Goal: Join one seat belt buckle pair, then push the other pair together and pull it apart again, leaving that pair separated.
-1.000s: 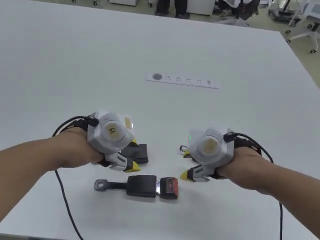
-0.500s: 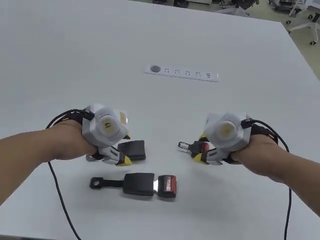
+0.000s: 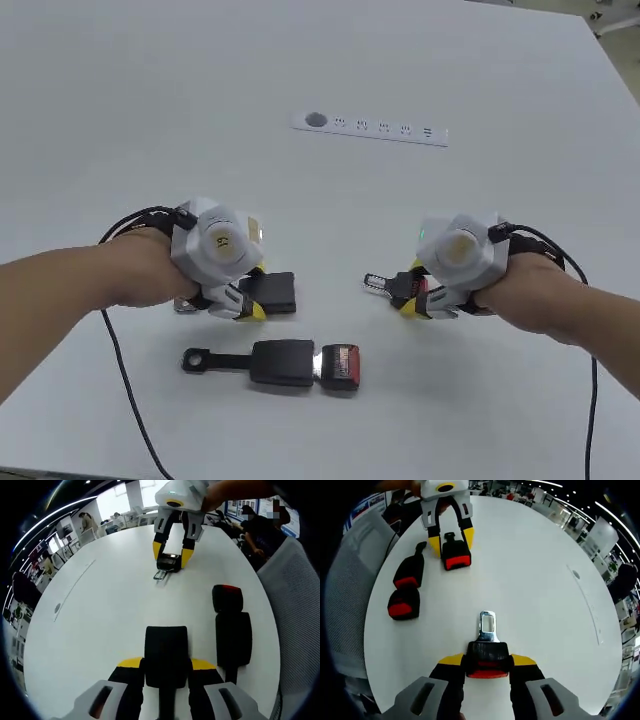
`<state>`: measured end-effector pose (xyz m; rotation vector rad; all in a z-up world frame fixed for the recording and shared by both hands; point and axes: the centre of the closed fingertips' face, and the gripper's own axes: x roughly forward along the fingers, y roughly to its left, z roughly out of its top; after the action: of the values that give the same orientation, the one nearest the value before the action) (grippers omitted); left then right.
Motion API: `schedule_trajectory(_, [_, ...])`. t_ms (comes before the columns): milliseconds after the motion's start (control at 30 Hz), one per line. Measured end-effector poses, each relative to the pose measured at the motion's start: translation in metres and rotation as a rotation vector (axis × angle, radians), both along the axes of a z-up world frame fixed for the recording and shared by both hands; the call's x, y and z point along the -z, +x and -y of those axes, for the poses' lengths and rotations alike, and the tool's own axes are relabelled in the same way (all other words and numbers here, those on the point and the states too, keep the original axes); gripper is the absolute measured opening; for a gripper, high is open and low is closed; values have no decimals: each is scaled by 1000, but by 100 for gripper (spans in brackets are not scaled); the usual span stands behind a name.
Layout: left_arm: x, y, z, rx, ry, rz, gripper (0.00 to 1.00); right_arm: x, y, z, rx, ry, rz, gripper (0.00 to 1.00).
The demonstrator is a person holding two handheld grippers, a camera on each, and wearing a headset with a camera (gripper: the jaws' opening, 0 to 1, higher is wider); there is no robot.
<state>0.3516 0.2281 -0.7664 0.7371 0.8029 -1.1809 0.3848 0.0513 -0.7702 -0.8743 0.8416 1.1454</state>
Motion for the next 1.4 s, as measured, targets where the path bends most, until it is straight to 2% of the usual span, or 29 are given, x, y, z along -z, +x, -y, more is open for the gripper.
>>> schedule_trajectory(100, [3,-1,0,10,13,-7,35,-1,-2,0,-17,10,-25,32])
schedule_trajectory(267, [4,0,1,19,7,-13,34,3,-2,-1,-84,17,-52,32])
schedule_trajectory(500, [4,0,2,54,8,-17,34,7,-5,-1,-179,-9,-83,32])
schedule_trajectory(633, [5,1,1,60,8,-20,34,8,-5,-1,-209,-19,-90,32])
schedule_trajectory(967, [7,2,-1,59,12,-26,34,9,-6,-4,-213,-32,-68,32])
schedule_trajectory(1133, [8,3,-1,57,10,-26,34,8,-15,-16,-227,-30,-70,32])
schedule_trajectory(1400, [8,2,0,58,8,-24,34,7,-21,-36,-227,-9,-74,32])
